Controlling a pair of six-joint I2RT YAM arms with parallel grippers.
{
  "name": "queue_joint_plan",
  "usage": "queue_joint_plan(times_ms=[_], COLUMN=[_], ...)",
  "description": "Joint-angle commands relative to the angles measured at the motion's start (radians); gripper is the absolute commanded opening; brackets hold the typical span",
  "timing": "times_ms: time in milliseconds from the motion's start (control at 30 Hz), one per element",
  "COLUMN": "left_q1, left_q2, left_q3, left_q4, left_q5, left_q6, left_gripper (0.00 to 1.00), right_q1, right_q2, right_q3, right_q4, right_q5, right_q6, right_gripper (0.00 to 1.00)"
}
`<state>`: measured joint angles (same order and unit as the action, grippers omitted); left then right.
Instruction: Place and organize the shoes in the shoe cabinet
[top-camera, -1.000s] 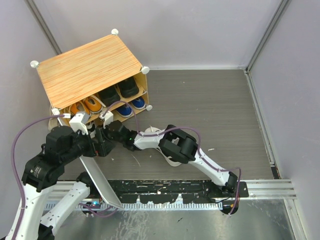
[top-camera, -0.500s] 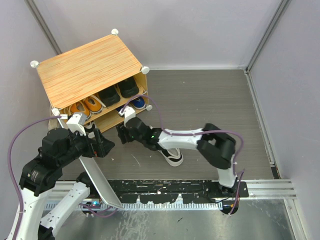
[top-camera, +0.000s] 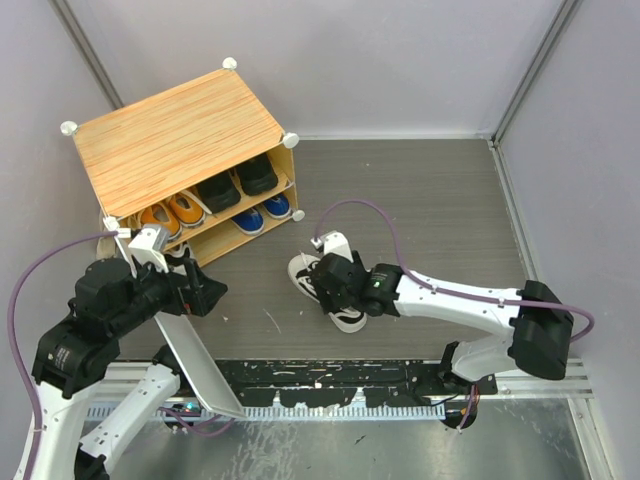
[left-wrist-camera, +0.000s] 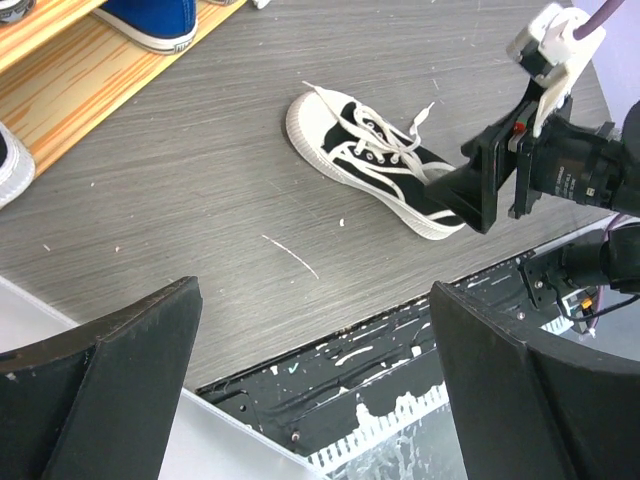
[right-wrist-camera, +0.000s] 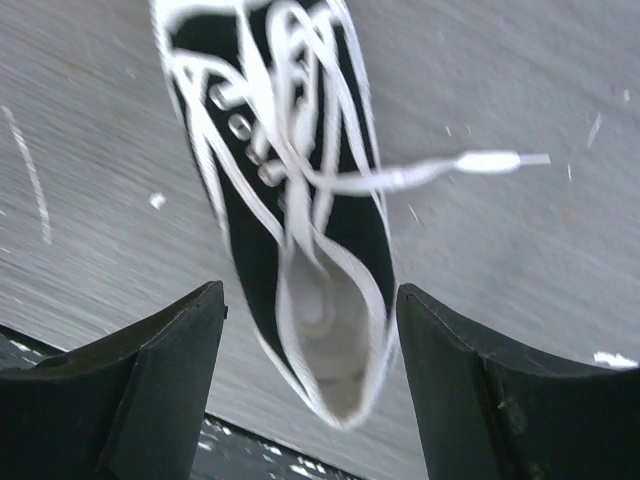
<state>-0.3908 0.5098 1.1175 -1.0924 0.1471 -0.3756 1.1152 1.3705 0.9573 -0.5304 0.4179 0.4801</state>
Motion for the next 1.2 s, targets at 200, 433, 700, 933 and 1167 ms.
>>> queue_joint_plan(times_ms=[200, 433, 700, 933, 1167], left_q1=[0.001, 0.001, 0.001, 0.001, 0.001], left_q2=[-0.048, -0.055, -0.040, -0.036, -0.013], left_q3=[-0.023, -0.032, -0.001, 0.034, 0.065], left_q4=[0.057, 0.059, 0.043, 0.014, -0.021], left_q5=[0.017, 0.009, 0.002, -0.018, -0.027], left_q6=[0.045, 0.048, 0.053, 0.060, 0.072], left_gripper=[0.98, 0.98, 0.98, 0.98, 0.98], right_q1=[-0.034, -0.119, -0.126, -0.035, 0.001], right_q2=[-0.121, -0.076, -0.031, -0.040, 0.045], right_q3=[-0.141, -0.241, -0.252, -0.078, 0.028], right_q4=[-0.122, 0.026, 0.135, 0.123, 0.255], right_q5=[0.001, -0.073, -0.153, -0.098, -0.086], right_q6=[0.123, 0.083, 0.077, 0.213, 0.219], right_gripper=[0.74, 0.70, 0.15, 0.01, 0.01])
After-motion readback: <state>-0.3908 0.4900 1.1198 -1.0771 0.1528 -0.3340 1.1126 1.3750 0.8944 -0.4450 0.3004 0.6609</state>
